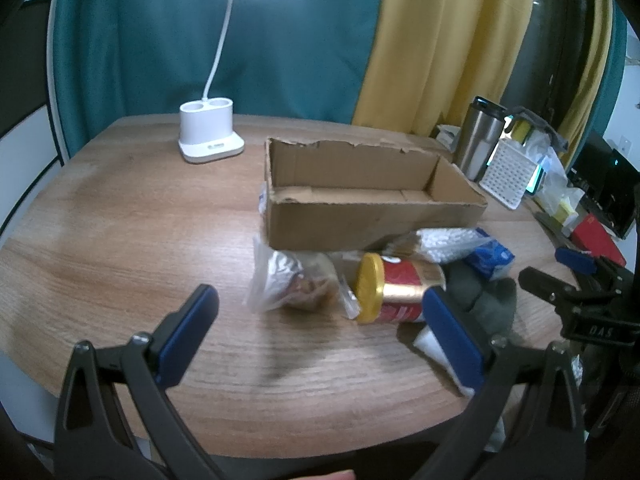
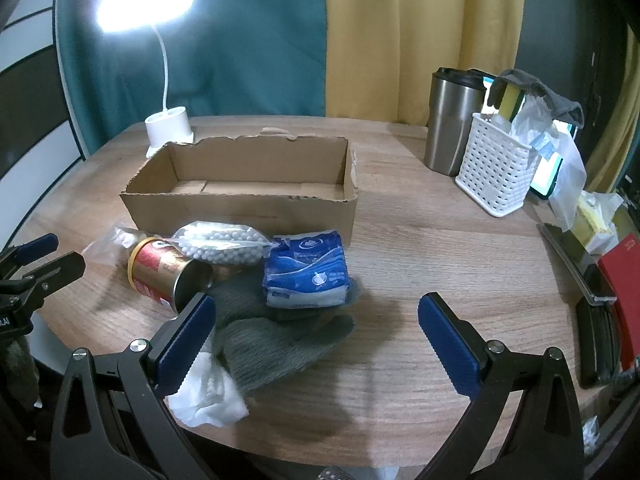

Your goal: Organize objects

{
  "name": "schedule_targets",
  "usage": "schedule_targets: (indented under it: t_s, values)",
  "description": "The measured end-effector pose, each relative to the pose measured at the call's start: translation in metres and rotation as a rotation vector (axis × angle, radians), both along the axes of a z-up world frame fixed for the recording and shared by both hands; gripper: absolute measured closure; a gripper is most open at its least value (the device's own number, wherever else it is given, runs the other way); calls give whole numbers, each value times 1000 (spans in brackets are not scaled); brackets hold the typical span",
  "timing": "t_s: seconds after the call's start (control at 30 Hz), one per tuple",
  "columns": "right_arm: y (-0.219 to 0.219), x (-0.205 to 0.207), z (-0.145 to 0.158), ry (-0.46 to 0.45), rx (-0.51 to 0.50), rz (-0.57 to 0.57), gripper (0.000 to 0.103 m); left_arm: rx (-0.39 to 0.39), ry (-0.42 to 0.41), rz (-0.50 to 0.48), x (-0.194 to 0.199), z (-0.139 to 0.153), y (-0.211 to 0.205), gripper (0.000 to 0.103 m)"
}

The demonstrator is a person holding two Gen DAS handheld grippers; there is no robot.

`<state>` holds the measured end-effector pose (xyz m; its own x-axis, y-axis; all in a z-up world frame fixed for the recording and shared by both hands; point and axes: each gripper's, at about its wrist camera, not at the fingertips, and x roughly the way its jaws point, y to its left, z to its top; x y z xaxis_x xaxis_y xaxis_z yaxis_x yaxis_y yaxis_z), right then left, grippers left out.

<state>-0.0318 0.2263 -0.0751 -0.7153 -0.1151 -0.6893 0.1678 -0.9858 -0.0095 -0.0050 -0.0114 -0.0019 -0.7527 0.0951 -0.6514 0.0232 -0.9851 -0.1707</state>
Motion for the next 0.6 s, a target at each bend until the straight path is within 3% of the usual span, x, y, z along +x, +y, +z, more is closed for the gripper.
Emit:
schedule_targets:
  t_s: [0.6]
  values:
    - [8,-35,-18,-58,-1,-7,0,-23,-72,35,-48,-25,-11,1]
